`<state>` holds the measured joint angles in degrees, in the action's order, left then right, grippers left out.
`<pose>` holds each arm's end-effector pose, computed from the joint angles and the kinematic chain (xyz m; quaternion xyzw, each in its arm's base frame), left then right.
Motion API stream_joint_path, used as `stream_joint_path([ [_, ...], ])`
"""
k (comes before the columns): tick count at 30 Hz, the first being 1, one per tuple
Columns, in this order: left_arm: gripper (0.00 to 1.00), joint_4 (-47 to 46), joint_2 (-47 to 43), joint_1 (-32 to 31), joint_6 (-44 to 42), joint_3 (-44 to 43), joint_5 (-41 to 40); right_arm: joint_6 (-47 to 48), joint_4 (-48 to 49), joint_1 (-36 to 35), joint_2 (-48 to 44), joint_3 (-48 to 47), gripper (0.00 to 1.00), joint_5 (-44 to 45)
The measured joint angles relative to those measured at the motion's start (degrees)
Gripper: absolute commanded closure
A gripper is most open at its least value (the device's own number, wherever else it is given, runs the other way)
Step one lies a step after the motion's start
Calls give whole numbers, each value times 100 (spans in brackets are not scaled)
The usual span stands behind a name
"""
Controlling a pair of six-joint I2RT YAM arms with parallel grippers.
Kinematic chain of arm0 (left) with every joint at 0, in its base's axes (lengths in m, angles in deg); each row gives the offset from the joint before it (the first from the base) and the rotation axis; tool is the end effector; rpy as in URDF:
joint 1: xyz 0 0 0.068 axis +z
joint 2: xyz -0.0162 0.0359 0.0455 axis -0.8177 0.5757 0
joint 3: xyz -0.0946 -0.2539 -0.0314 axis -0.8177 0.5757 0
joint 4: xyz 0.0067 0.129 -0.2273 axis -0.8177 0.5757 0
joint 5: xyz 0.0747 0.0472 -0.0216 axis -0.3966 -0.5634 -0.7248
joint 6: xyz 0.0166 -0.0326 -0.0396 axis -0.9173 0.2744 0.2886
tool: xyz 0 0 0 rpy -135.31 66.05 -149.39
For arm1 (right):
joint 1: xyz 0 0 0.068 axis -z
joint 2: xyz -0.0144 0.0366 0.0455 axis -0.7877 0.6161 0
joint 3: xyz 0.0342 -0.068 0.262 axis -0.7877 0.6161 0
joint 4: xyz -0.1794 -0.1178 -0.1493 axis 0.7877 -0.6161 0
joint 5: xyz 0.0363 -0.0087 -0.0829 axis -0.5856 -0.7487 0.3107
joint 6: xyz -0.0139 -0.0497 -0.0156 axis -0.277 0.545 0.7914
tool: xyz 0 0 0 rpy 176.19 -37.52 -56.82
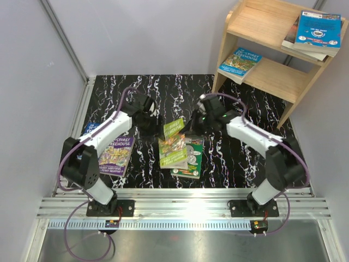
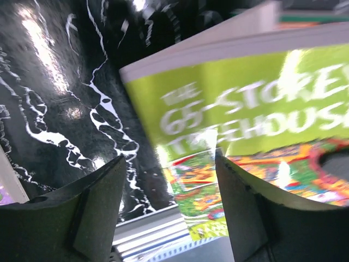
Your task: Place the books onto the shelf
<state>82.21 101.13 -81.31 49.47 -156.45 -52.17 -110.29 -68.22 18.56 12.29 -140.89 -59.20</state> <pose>0.2877 -0.1522 0.2349 0.0231 0.9790 -0.1752 0.1018 0.2912 0.2103 0.2322 0.0195 0.9129 0.3833 0.1392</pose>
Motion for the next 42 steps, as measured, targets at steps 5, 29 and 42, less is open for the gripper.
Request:
stream_joint_path([
  [5,29,-122,-737,20,234,0,0,35,-348,992,-992,4,100,-20],
  [29,31,-306,-1080,28,516,804,74,-48,-1147,4809,-1574,-2011,100,-538],
  [42,32,-424,-1045,28,562,828,175,-828,-601,4802,-723,-2387,100,116],
])
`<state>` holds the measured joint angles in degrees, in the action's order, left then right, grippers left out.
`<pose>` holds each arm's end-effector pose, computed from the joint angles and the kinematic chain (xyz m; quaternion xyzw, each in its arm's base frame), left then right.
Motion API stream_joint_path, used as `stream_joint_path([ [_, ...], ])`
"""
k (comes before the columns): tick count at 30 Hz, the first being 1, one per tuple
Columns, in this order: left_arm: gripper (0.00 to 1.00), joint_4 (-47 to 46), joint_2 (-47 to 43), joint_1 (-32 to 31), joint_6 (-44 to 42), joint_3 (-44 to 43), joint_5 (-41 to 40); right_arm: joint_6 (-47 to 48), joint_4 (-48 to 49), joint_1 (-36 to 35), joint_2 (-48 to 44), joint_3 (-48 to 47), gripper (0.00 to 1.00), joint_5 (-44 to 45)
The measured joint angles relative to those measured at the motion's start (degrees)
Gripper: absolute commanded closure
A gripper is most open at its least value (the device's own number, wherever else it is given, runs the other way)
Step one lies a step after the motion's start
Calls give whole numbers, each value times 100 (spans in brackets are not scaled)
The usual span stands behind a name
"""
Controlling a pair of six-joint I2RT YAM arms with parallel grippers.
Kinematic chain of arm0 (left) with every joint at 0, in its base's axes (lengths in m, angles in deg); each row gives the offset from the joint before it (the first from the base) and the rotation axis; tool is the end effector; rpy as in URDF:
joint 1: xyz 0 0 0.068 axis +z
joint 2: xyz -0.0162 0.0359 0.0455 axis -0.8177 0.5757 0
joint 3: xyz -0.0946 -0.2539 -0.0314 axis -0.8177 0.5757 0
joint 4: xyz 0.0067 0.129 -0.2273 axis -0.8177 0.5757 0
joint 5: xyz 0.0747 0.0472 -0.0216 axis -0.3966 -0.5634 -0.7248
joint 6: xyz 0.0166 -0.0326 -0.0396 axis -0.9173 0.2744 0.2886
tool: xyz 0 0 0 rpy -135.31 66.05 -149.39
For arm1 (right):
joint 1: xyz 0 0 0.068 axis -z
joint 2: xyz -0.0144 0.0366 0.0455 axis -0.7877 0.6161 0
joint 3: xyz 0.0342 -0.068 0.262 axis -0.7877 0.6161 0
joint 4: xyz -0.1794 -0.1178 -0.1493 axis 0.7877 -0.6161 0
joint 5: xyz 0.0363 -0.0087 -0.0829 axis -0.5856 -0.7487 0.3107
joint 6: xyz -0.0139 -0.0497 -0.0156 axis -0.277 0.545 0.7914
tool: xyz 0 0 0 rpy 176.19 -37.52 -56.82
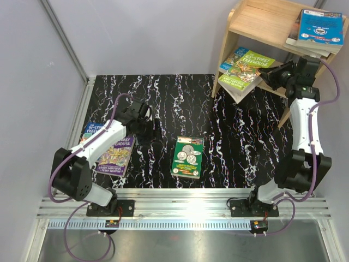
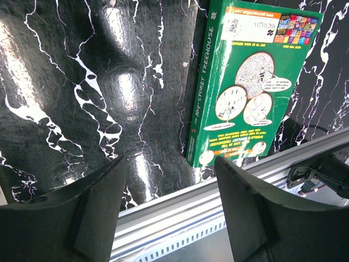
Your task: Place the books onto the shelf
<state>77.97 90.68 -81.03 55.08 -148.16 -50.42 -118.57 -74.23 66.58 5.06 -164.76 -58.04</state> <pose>0.2560 -0.1360 0.2485 -0.0170 0.9666 -0.2177 0.1343 0.3437 -0.0745 0.4059 0.3626 0.7373 0.3489 0.4506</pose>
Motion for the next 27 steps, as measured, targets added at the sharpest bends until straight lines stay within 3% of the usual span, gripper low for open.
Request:
stream_joint_path([
  [9,32,-85,181,0,42,0,57,-885,1154,-33,68,531,100,378],
  [19,33,-155,470,0,37,-15,168,-2267,2691,2,17,2144,100,748],
  [27,33,-146,540,0,-2,-101,173,-2651,3421,2,286,1784,100,850],
])
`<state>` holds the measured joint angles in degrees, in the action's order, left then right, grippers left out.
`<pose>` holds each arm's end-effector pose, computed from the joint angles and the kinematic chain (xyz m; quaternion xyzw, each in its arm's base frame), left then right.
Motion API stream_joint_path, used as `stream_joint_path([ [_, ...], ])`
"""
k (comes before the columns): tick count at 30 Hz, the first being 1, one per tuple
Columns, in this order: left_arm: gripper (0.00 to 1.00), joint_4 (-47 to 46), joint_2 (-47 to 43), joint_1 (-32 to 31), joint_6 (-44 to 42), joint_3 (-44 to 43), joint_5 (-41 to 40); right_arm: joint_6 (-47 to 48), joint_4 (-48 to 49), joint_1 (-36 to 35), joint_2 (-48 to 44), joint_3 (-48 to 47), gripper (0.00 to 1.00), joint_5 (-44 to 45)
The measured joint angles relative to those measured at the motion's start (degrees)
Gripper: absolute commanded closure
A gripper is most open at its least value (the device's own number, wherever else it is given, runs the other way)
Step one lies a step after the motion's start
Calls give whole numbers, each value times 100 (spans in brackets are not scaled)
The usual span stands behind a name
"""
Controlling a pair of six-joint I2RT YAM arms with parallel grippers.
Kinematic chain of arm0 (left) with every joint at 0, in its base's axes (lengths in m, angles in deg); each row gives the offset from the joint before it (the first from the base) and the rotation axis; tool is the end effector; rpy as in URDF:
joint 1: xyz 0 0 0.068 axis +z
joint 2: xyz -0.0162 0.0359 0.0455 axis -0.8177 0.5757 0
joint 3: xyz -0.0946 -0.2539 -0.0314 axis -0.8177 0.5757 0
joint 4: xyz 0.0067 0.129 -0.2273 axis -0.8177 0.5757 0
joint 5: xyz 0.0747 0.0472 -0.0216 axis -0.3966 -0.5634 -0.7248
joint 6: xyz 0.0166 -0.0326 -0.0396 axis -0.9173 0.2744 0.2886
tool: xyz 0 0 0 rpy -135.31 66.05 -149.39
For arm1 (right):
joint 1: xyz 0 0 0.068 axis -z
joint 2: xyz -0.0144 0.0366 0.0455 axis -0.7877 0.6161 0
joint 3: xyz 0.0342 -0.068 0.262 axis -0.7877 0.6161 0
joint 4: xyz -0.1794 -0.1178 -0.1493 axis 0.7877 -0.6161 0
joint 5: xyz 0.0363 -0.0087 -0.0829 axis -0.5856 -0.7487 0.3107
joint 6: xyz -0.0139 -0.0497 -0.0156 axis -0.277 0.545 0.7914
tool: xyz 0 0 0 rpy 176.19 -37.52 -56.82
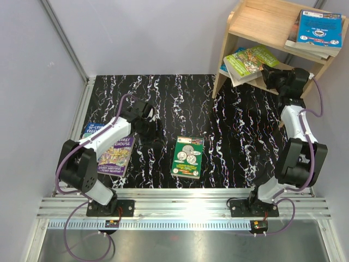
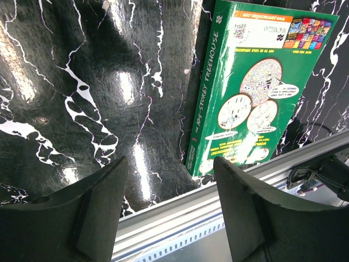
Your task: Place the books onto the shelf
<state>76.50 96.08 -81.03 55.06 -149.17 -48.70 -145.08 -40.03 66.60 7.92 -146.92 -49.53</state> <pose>0.2705 -0.1443 0.2288 -0.0173 0.9699 -0.2189 0.1050 0.3721 -0.0872 0.3396 0.4967 0.5740 0.4383 0.4813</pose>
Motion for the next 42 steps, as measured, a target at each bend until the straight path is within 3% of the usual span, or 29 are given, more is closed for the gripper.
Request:
stream_joint_path([
  [10,34,-7,46,0,-55,-11,20,411,-1259,-15,1045,-1893,100,22],
  [11,34,-9,76,0,-55,-22,28,483,-1388,-24,1110,-2033,97,17],
  [12,34,-17,114,0,-55,-33,42,535,-1495,-31,1163,-2151,84,15],
  [13,34,-17,146,0,-55,-42,52,601,-1600,-50,1237,-2291,77,0],
  [18,34,-35,354,0,-61,-133,120,929,-1888,-190,1622,-2898,57,-22],
  [20,34,-68,420,0,-68,-179,133,1034,-1910,-278,1738,-3056,54,-24],
  [24,34,-146,529,0,-72,-229,157,1158,-1897,-387,1952,-3318,59,-72],
  [29,34,-162,669,0,-70,-280,177,1202,-1729,-511,2114,-3464,57,-90],
  [37,34,-166,726,0,-72,-354,195,1552,-1825,-566,1956,-3202,36,57],
  [42,34,-168,728,0,-72,-354,221,1840,-2273,-557,1464,-2544,30,304],
])
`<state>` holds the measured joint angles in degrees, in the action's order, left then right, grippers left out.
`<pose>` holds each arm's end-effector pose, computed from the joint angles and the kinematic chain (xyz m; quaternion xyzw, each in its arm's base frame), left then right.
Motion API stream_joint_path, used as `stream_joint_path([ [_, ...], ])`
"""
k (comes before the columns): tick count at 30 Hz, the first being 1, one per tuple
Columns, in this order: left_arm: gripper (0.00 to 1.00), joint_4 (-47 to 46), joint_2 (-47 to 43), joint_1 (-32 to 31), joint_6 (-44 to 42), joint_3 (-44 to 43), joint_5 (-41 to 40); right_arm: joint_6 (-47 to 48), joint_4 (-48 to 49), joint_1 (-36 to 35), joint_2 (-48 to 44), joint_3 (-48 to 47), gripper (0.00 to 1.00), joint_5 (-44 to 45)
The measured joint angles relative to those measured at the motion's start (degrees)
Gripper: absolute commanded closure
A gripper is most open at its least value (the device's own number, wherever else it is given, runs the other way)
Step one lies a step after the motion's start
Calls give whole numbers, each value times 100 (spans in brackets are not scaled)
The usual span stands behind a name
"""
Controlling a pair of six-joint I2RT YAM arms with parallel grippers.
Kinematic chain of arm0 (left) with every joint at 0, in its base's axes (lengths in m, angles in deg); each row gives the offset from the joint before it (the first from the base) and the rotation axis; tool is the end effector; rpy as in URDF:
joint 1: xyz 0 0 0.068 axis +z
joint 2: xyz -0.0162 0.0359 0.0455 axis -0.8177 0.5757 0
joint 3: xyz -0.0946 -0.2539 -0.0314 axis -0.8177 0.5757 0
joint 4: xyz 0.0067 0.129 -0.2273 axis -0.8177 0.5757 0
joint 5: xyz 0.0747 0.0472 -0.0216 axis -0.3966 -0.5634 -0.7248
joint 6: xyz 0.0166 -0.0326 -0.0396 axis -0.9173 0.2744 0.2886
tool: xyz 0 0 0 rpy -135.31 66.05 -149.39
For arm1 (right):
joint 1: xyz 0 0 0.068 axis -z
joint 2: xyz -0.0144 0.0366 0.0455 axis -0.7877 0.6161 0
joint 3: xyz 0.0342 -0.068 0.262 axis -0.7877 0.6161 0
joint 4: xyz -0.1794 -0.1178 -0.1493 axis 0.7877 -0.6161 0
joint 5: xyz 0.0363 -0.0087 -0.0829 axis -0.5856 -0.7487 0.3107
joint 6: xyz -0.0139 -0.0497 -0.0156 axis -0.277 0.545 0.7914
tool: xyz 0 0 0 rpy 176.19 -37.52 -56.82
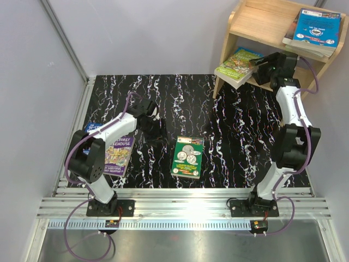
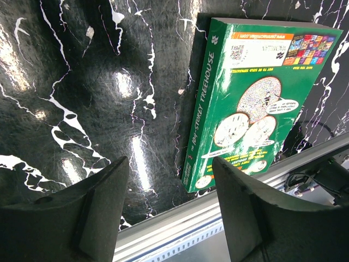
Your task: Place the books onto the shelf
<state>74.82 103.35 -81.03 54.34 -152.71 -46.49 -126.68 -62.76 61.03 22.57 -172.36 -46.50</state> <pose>0.2932 -0.1569 0.2101 -0.0103 0.9705 -0.2265 0.0814 0.4384 -0.0620 0.3556 0.4262 0.7025 0.3344 0.4614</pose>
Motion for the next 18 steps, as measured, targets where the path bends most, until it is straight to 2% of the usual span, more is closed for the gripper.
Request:
stream_joint_path([
  [8,34,0,0,0,0,0,20,251,-354,289,-391,531,22,144],
  [14,34,0,0,0,0,0,20,420,-501,452,-741,754,22,144],
  [15,34,0,-2,0,0,0,20,459,-514,459,-815,796,29,140],
  [18,34,0,-4,0,0,2,20,573,-509,466,-1078,986,42,39],
])
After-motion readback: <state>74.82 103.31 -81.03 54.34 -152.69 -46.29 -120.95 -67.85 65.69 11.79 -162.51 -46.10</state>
